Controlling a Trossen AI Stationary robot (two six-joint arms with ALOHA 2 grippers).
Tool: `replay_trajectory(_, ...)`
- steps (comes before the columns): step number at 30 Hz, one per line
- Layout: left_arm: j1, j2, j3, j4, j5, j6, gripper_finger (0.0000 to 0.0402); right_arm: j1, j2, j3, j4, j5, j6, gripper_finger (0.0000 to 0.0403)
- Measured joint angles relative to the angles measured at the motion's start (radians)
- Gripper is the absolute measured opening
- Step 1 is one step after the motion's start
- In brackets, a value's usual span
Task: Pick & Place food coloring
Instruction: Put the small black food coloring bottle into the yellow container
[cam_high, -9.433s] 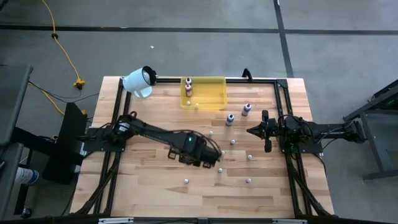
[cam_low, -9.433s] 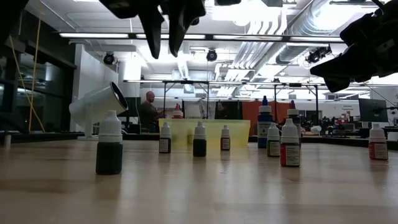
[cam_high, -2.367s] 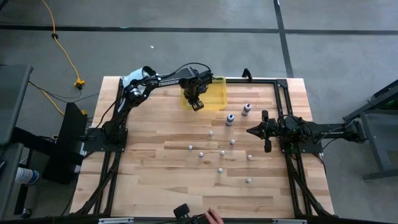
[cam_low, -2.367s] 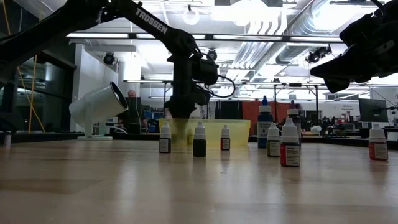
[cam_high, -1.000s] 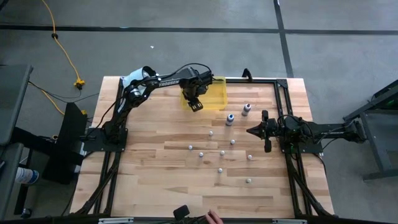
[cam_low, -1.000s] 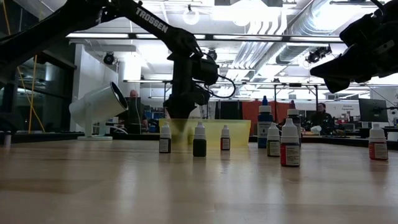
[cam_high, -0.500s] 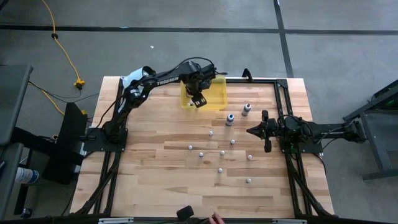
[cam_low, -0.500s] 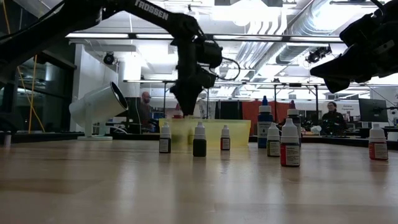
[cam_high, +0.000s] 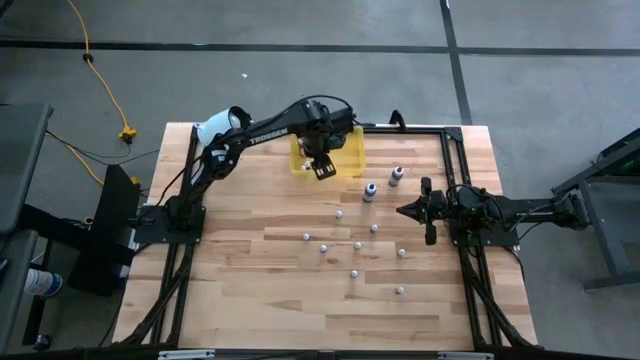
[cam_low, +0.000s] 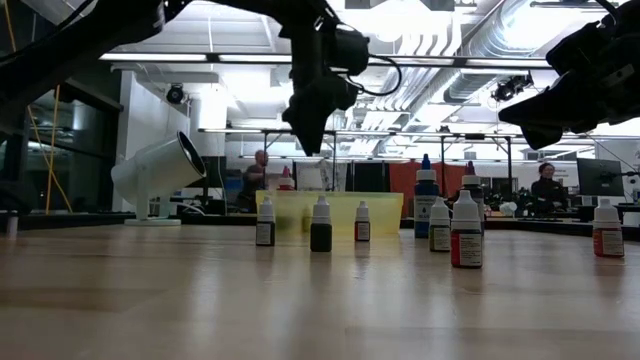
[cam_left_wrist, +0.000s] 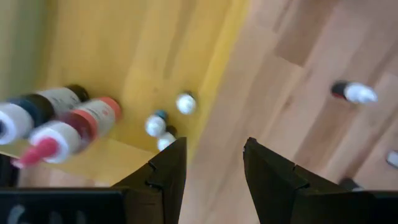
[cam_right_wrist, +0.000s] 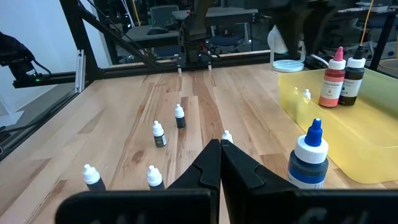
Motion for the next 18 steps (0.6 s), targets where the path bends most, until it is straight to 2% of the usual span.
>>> replay_trajectory(5, -0.052, 0.000, 0.009, -0.044, 0.007, -0.103, 0.0150, 0.000, 0.000, 0.000, 0.000, 0.000, 0.000, 0.0000)
replay_trajectory(11, -0.128, 0.000, 0.009, -0.067, 0.113, -0.194, 0.0150, 0.000, 0.000, 0.000, 0.000, 0.000, 0.000, 0.0000)
replay_trajectory(18, -0.218, -0.010, 0.008, -0.080, 0.124, -0.323, 0.0150, 0.000, 0.000, 0.000, 0.000, 0.000, 0.000, 0.0000)
